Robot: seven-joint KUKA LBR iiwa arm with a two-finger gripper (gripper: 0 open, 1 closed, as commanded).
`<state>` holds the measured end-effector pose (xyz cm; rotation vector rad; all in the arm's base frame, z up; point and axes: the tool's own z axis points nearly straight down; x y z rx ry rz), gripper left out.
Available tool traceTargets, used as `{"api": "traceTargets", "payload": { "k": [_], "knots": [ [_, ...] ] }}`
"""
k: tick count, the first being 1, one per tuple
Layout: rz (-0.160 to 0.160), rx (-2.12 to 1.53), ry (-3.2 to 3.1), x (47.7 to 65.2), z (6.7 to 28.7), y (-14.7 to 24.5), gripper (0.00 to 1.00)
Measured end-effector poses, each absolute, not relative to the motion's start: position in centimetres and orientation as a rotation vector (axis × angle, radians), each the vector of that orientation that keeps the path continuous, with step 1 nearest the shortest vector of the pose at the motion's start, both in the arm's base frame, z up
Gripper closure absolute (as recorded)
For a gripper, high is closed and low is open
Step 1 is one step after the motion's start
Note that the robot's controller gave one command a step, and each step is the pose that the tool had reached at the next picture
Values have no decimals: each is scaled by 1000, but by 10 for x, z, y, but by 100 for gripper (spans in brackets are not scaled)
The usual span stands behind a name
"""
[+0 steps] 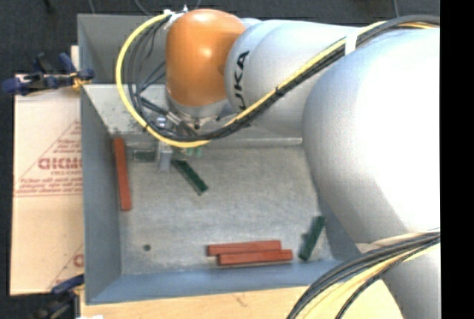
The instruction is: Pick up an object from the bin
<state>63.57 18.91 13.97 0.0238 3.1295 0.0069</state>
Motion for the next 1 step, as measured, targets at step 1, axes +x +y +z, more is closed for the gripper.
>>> {"api": "traceTargets", "payload": {
  "k": [1],
  "knots": [
    [6,40,3129,652,204,176,100]
  ]
}}
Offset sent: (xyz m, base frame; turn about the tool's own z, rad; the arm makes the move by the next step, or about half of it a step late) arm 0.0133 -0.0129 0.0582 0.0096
